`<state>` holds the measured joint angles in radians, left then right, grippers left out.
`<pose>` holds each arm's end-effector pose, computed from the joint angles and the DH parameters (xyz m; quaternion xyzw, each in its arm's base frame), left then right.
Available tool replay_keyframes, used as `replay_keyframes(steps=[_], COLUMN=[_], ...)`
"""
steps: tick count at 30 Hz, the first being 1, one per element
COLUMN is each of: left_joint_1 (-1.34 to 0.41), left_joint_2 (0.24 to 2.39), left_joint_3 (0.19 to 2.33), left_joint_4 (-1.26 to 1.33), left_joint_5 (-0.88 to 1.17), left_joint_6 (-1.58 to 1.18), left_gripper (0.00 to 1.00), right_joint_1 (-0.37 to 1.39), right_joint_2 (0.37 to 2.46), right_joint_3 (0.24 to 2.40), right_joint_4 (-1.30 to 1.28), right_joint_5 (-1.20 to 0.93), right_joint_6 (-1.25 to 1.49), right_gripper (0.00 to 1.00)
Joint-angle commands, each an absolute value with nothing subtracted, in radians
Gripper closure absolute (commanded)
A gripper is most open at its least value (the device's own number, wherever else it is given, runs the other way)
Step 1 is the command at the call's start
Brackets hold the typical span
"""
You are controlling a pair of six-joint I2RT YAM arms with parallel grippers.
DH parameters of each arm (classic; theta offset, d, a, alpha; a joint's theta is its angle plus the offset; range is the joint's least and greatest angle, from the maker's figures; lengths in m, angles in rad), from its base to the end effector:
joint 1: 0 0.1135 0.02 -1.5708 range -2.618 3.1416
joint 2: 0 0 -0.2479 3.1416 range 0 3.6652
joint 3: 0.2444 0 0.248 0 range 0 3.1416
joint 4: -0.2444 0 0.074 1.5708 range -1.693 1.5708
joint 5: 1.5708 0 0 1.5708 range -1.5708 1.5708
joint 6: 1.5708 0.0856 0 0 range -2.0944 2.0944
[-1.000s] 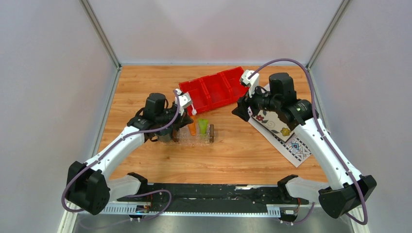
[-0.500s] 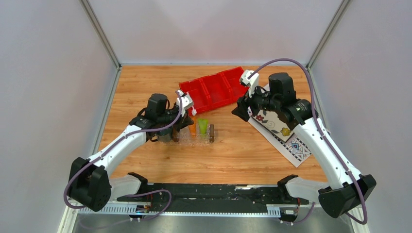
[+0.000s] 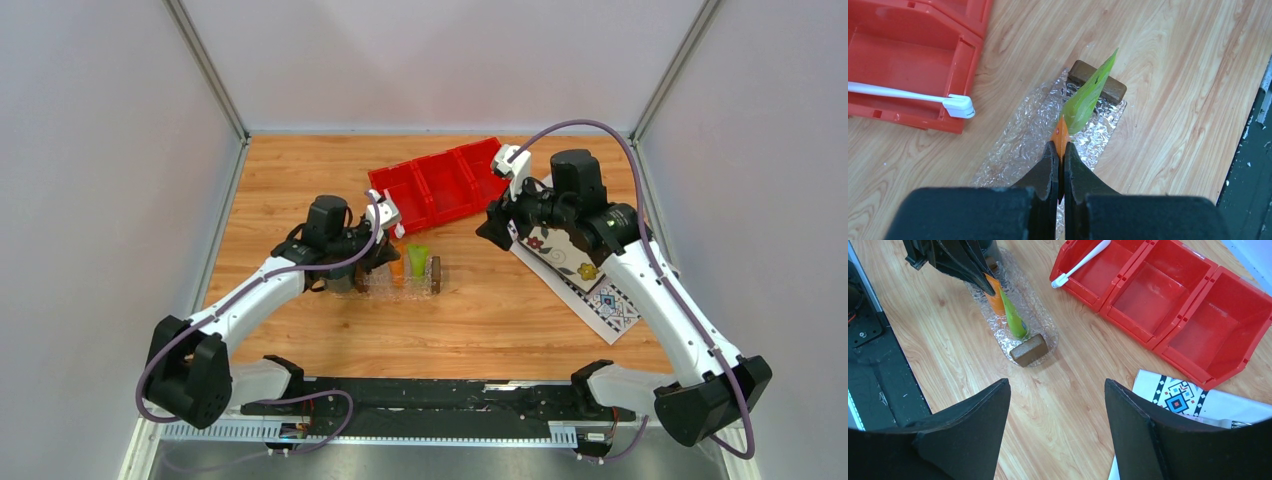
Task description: Prepare toiletry sets of a toothbrush and toothpaste on the tray
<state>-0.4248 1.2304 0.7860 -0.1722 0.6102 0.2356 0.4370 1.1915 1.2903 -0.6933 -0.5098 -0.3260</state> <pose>0.2512 -0.1675 0.2145 0.4052 0.7568 -0.3070 0.4108 0.2405 0.1584 0.3439 -0.4280 0.7492 0.2475 0.4408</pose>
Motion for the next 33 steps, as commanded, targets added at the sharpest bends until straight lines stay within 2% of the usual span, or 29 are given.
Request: replay_keyframes(steps=[1,16,25,33], left_joint_1=[-0.422,-0.422,-0.422,-0.422], left_joint_2=[1.232,1.233,1.227,1.233], left_joint_3=[0.776,0.759,0.767,0.805], left_joint_4=[-0.106,-0.097,-0.127,-0.21], left_joint_5=[0.652,0.663,0.663,0.692], left_joint_6=[0.265,0.284,0.319,0.397], left_gripper=[1.0,0.97,0.81,0.71], right_joint_1=[0.434,0.434,0.433,0.434], right_joint_2=[1.19,1.193,1.189,1.19], right_joint_3=[1.295,1.29,1.292,1.295], right_joint_4=[-0.657,-0.653,-0.66,-0.663], right_joint_5=[-0.525,-0.526,-0.528,-0.531], right_joint_6=[-0.324,-0.324,-0.324,-0.325], right_gripper=[0.27,0.27,0.27,0.27])
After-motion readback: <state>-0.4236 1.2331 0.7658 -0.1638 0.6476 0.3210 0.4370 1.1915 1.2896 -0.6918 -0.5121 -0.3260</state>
